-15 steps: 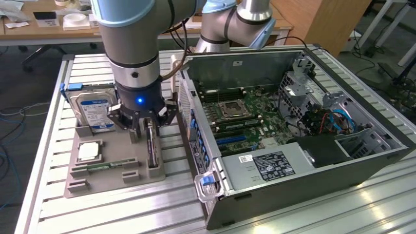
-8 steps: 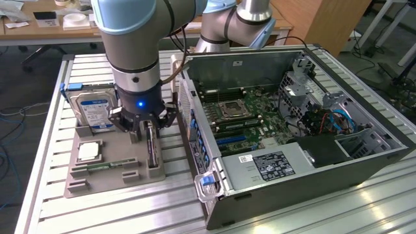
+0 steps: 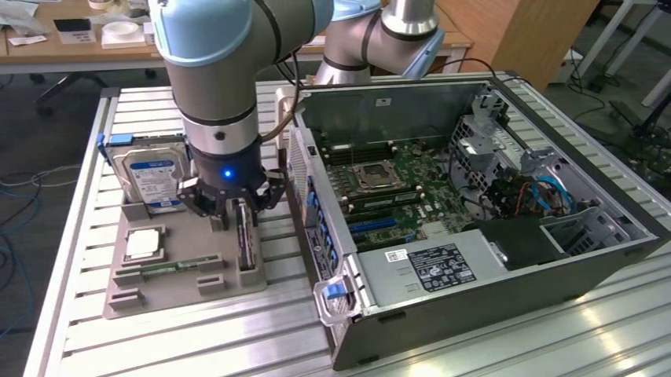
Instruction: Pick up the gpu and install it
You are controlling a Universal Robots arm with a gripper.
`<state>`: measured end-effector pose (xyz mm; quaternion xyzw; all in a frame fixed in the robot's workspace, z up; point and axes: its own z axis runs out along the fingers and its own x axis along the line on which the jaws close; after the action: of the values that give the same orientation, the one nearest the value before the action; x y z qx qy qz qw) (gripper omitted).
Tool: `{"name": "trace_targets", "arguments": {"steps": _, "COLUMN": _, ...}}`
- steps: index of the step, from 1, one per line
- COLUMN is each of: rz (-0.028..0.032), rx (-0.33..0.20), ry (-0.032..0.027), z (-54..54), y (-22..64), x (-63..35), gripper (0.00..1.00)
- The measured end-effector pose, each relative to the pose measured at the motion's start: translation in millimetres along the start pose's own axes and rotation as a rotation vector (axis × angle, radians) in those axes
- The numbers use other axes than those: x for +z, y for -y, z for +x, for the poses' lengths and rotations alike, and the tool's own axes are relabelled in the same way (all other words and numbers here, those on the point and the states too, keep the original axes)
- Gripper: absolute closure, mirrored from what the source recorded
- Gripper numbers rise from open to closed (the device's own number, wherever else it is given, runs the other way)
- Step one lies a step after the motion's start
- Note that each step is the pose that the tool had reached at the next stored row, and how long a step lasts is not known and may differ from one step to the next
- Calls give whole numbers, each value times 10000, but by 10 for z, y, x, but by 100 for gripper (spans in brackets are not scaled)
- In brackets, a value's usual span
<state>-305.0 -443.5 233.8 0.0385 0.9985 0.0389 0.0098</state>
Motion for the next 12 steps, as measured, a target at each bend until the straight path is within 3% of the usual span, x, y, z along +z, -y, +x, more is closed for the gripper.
{"name": "trace_targets", "arguments": {"steps": 12, "rz": 19, "rx": 1, "ry": 2, "z": -4, "y": 24, "x": 8, "gripper": 53}}
